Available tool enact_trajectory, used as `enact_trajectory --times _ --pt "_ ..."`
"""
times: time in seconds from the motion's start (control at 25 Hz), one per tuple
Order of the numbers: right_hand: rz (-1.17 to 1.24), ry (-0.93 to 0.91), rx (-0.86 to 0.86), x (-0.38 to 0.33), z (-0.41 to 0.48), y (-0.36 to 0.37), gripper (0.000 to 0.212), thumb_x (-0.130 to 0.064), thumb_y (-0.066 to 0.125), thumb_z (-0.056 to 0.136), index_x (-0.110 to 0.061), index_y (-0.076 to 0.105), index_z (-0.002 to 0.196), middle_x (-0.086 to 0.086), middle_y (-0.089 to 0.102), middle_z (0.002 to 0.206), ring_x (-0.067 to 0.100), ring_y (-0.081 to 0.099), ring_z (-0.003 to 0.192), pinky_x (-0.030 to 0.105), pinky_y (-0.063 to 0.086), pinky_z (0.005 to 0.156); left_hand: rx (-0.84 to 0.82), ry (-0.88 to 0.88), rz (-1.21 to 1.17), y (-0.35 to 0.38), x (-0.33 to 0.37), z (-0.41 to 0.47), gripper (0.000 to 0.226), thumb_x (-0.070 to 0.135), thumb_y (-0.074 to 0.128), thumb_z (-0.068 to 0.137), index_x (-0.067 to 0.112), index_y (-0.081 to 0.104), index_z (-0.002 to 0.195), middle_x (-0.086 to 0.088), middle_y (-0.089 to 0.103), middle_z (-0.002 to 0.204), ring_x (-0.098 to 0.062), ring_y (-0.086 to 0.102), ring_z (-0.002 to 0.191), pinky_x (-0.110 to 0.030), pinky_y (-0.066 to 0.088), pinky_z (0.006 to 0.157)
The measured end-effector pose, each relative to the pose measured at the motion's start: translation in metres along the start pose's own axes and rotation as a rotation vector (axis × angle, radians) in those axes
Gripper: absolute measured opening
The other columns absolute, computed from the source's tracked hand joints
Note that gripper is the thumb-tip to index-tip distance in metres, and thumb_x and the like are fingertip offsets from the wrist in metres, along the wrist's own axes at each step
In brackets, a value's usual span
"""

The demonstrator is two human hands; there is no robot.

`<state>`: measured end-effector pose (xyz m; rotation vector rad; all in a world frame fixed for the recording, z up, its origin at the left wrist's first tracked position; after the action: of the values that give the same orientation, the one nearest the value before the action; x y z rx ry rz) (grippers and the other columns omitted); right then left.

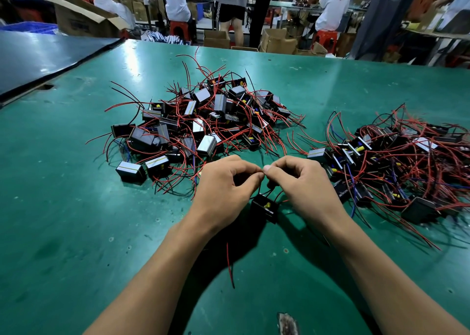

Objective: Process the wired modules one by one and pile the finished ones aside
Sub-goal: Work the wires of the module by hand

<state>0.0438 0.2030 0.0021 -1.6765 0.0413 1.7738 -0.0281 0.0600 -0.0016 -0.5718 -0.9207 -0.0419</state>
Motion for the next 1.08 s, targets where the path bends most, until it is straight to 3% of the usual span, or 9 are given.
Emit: enact_trajectory --times 0.16,0.36,0.52,0.68,0.8,0.92,1.08 --pt "0.076 0.043 -0.101 0.001 0.0 -0.002 0.021 -0.028 0.069 0.093 -0.012 0.075 0.08 0.004 0.075 0.077 0.014 0.064 0.073 0.042 0.053 0.081 -0.003 -0.045 -0.024 0.0 -0.002 0.001 0.005 0.012 0.075 0.085 0.01 0.079 0.087 0.005 0.065 0.073 -0.002 0.055 0.062 -0.013 0.039 0.061" --pt "0.058 -0.013 -0.16 0.002 0.0 -0.006 0.002 -0.015 0.074 0.088 -0.017 0.073 0.087 -0.002 0.074 0.082 0.007 0.065 0.077 0.029 0.053 0.078 -0.045 -0.187 -0.136 -0.001 -0.007 0.002 0.008 0.015 0.071 0.088 0.01 0.077 0.087 0.001 0.066 0.072 -0.006 0.05 0.058 -0.02 0.042 0.058" --pt "-0.022 -0.11 -0.101 0.0 0.001 -0.006 0.016 -0.008 0.074 0.085 -0.022 0.071 0.092 -0.006 0.074 0.085 0.008 0.068 0.083 0.023 0.052 0.083 -0.06 -0.216 -0.176 0.0 -0.009 0.003 0.008 0.015 0.072 0.088 0.009 0.077 0.087 0.011 0.058 0.063 -0.001 0.045 0.054 -0.015 0.036 0.056" --pt "-0.101 -0.244 -0.097 -0.001 -0.002 -0.004 0.024 -0.012 0.075 0.087 -0.028 0.074 0.104 -0.014 0.074 0.092 0.004 0.068 0.089 0.024 0.054 0.085 -0.085 -0.232 -0.206 0.0 -0.012 0.004 0.007 0.015 0.072 0.088 0.01 0.077 0.088 0.007 0.059 0.064 -0.006 0.045 0.056 -0.018 0.037 0.055" --pt "-0.14 -0.274 -0.074 0.0 0.0 -0.01 0.014 -0.019 0.078 0.085 -0.023 0.077 0.099 -0.012 0.073 0.092 0.006 0.067 0.091 0.028 0.053 0.087 -0.092 -0.222 -0.195 -0.001 -0.013 0.003 0.007 0.015 0.073 0.087 0.01 0.077 0.088 0.002 0.062 0.068 -0.007 0.045 0.058 -0.017 0.037 0.055" --pt "-0.143 -0.249 -0.051 0.0 0.0 -0.012 0.004 -0.025 0.078 0.086 -0.024 0.076 0.089 -0.012 0.072 0.087 0.005 0.066 0.09 0.024 0.051 0.082 -0.091 -0.19 -0.175 -0.001 -0.012 0.002 0.006 0.016 0.074 0.087 0.012 0.078 0.088 0.002 0.065 0.071 -0.005 0.047 0.057 -0.015 0.038 0.056" --pt "-0.031 -0.043 -0.062 0.005 0.001 -0.008 0.011 -0.027 0.075 0.087 -0.021 0.073 0.078 -0.006 0.071 0.079 0.002 0.062 0.077 0.02 0.047 0.075 -0.096 -0.104 -0.123 0.0 -0.008 0.0 0.005 0.016 0.075 0.085 0.016 0.079 0.087 -0.001 0.067 0.073 -0.004 0.05 0.059 -0.015 0.038 0.058"
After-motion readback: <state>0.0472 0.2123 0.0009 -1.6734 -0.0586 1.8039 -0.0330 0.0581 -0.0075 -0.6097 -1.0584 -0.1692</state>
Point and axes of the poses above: each hand's wrist, its own z-axis towards the middle knuckle, its own y-axis out of the palm, x = y × z, the point moved 2 cm from there along z, towards the middle knuckle
